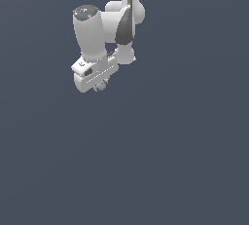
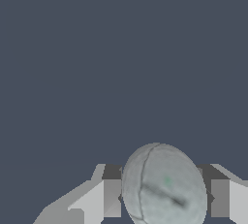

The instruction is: Pick up the object and move it to a goal position.

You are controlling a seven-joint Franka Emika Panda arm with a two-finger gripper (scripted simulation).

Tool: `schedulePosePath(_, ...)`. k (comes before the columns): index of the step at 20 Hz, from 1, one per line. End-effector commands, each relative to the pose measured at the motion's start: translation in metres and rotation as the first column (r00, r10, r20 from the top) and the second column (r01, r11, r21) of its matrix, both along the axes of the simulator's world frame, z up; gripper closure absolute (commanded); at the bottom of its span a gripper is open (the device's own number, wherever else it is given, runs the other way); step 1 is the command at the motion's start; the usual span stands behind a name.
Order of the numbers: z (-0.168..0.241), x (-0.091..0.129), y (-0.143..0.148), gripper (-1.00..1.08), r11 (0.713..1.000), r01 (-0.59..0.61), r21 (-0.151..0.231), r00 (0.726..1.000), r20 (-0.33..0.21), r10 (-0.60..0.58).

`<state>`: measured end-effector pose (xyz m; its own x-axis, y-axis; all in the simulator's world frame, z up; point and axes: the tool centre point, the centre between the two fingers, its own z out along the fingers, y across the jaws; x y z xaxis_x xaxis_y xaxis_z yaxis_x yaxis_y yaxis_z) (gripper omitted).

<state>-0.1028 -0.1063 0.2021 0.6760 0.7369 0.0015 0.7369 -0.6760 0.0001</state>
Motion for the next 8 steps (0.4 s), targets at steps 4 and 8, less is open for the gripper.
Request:
schedulePosePath(4, 0.018, -0.008, -0.014, 1.08, 1.000, -0.001, 0.000, 1.000, -0.001, 0.001)
schedulePosePath(8, 0.022, -0.009, -0.017, 1.08, 1.000, -0.001, -0.001, 1.000, -0.001, 0.001)
